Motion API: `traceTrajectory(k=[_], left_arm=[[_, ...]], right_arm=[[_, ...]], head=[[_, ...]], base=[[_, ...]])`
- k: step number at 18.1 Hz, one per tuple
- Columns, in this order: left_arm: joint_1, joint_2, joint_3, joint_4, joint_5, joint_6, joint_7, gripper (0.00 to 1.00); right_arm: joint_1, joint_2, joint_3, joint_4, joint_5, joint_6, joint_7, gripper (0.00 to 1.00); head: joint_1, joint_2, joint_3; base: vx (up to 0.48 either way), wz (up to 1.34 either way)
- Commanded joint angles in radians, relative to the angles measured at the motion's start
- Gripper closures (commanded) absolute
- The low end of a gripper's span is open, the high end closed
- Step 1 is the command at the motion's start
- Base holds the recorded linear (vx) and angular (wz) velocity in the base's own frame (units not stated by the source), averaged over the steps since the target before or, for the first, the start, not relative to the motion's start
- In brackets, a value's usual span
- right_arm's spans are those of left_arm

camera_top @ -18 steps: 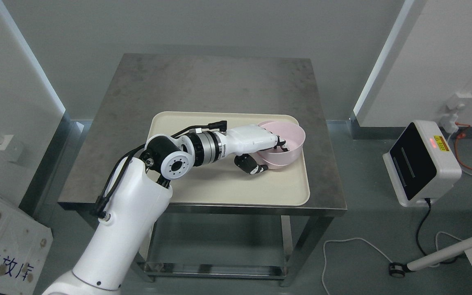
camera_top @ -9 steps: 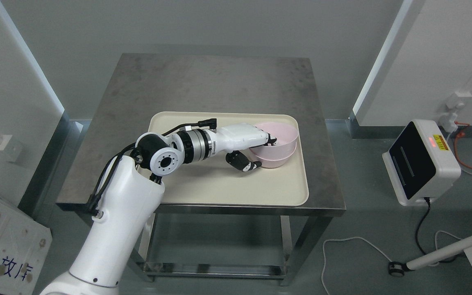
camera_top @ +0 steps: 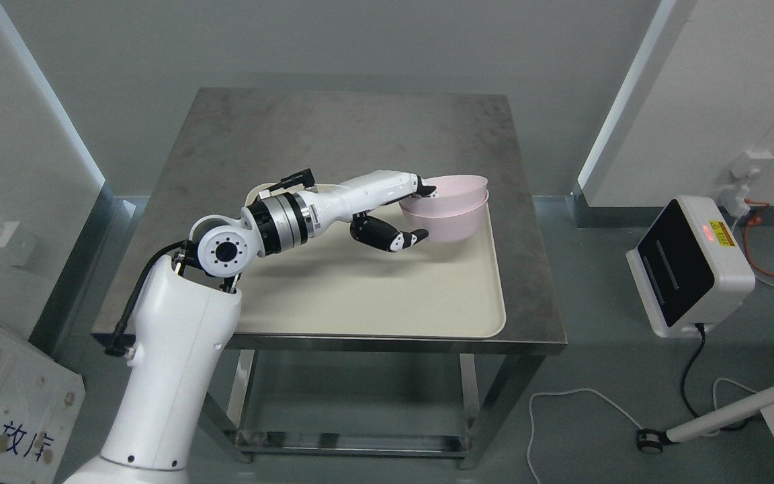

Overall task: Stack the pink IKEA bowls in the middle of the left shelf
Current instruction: 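Grasp the stacked pink bowls with the left hand and lift them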

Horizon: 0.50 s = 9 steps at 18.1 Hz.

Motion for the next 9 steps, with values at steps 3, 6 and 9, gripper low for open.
traceTrajectory(k=[3, 6, 9], left_arm=[[0.18, 0.017, 0.17, -0.204, 0.181, -0.102, -0.05, 0.99], [0.234, 0.017, 0.193, -0.251, 0.181, -0.148, -0.051, 0.99], [0.251, 0.017, 0.202, -0.262, 0.181, -0.167, -0.051, 0.99]], right_arm=[[0.0, -0.017, -0.009, 0.0, 0.008, 0.001, -0.005, 0.0], [0.0, -0.017, -0.009, 0.0, 0.008, 0.001, -0.005, 0.0], [0.0, -0.017, -0.011, 0.0, 0.008, 0.001, -0.005, 0.0]], head=[[0.0, 0.0, 0.0], [0.0, 0.0, 0.0], [0.0, 0.0, 0.0]], base=[[0.0, 0.0], [0.0, 0.0], [0.0, 0.0]])
